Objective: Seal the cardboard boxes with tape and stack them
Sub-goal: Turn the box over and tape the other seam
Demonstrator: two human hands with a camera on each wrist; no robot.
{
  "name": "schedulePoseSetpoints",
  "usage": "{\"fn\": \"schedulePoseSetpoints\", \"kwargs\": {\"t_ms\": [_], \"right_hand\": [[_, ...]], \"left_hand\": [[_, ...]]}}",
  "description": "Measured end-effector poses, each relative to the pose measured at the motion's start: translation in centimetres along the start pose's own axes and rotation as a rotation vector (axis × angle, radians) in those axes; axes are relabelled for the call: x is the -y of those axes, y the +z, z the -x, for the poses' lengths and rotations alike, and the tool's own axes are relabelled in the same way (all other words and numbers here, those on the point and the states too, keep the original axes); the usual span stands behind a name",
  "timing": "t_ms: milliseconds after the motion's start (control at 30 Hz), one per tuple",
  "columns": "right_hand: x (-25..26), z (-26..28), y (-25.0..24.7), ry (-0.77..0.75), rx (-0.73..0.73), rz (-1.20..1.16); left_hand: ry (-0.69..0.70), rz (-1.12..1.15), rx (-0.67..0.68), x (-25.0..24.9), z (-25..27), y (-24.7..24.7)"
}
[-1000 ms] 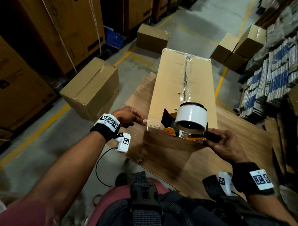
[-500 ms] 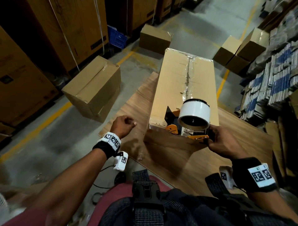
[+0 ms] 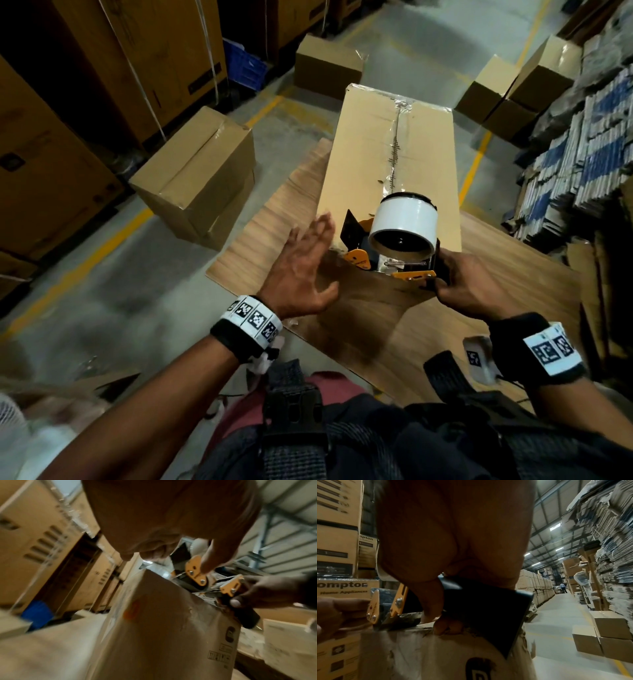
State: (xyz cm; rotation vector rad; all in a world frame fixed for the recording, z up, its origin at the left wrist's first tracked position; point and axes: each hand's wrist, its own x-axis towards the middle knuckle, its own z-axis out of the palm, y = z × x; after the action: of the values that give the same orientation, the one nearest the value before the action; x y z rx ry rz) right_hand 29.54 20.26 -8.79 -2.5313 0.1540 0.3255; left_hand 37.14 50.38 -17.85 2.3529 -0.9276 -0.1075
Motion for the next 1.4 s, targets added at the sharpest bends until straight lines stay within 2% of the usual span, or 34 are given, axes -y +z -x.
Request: {"fn": "schedulePoseSetpoints", "kwargs": {"t_ms": [100,200,367,467,600,767,967,1100,1200,1267,1333,1400], "right_hand": [[-0.1,0.3,0.0,-0.025,-0.021,-0.003],[-1.4,0.5,-0.6,-0.021,-0.032,0.011],[-5.9,2.3,-3.1,0.018,-0.094,0.119],[-7.9,4.0,-4.2,0.061,-0.101,0.079],[-9.1,4.8,-4.4,0.067,-0.11,0.007],[-10.1,4.2,-4.6,0.026,-0.076,0.041],[-12.7,5.7,-7.1,0.104,-0.081,0.031],[-13.1,5.8,-6.9,0.112,-0.068,0.053],[-13.9,5.7,-6.5,0.099,-0.089,0.045],[-14.7,5.6,-6.3,0.089,-0.085,0.055],[-15.3,5.2,-6.2,0.081,-0.071,0.062],[-15.9,5.0,-6.1,0.058,-0.064,0.061]], "left_hand": [[0.049,-0.371,0.087,-0.9,-1.0,1.1],[0.011,-0.493,0.152,-0.8,-0.9,1.7],[0.001,-0.484,0.131,-0.5,-0.7,1.8],[-0.007,-0.451,0.116,-0.8,-0.7,1.6],[-0.036,-0.458,0.13,-1.0,-0.7,1.7],[-0.042,-0.478,0.121,-1.2,-0.6,1.5],[-0.048,-0.479,0.102,-1.6,-0.5,1.6],[-0.062,-0.541,0.098,-2.3,-0.9,1.5],[-0.046,-0.604,0.093,-4.4,-1.4,1.7],[0.068,-0.567,0.091,-7.4,-2.5,2.9],[0.175,-0.535,0.195,-11.0,-4.5,5.1],[0.172,-0.561,0.332,-14.0,-6.5,7.9]]}}
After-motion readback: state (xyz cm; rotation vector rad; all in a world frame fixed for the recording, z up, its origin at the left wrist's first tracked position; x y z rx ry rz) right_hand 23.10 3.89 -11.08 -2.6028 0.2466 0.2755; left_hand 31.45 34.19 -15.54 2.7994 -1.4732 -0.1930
